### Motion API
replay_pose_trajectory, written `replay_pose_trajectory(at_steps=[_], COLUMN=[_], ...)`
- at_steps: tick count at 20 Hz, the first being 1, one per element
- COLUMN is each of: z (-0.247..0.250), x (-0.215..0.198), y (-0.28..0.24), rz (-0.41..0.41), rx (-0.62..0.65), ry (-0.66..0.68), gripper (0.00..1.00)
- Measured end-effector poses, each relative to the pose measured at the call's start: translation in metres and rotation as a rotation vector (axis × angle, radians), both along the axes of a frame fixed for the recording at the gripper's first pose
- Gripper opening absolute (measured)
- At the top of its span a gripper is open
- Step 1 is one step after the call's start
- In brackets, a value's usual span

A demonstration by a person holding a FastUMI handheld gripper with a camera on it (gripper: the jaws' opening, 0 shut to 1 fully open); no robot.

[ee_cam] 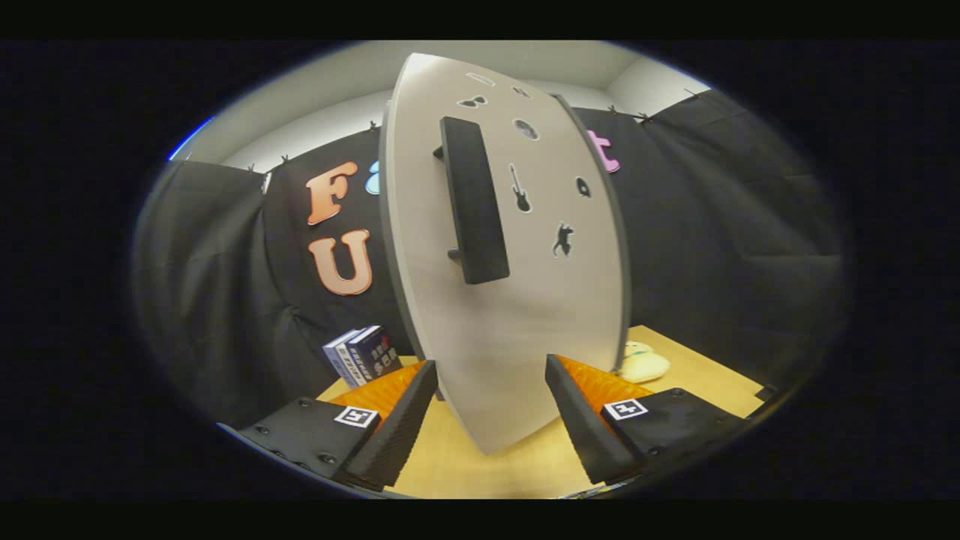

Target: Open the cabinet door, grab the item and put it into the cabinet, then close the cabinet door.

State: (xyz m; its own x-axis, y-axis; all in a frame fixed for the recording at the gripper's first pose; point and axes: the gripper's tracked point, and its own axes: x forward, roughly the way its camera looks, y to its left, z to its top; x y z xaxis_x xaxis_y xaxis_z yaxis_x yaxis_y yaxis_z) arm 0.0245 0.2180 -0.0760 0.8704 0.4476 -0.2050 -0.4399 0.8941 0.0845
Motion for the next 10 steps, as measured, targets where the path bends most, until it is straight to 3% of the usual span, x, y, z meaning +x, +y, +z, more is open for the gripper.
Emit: replay_pose_trajectory(at_steps=[4,7,10], z=[0.001,0.022,0.035], x=[0.003,-0.003,-0.011], y=[0.070,0.083,0.087], rz=[0.071,0.083,0.089], rx=[-0.042,-0.104,-0.077], ry=[0.003,-0.093,-0.083], gripper=[0.95,0.92,0.92])
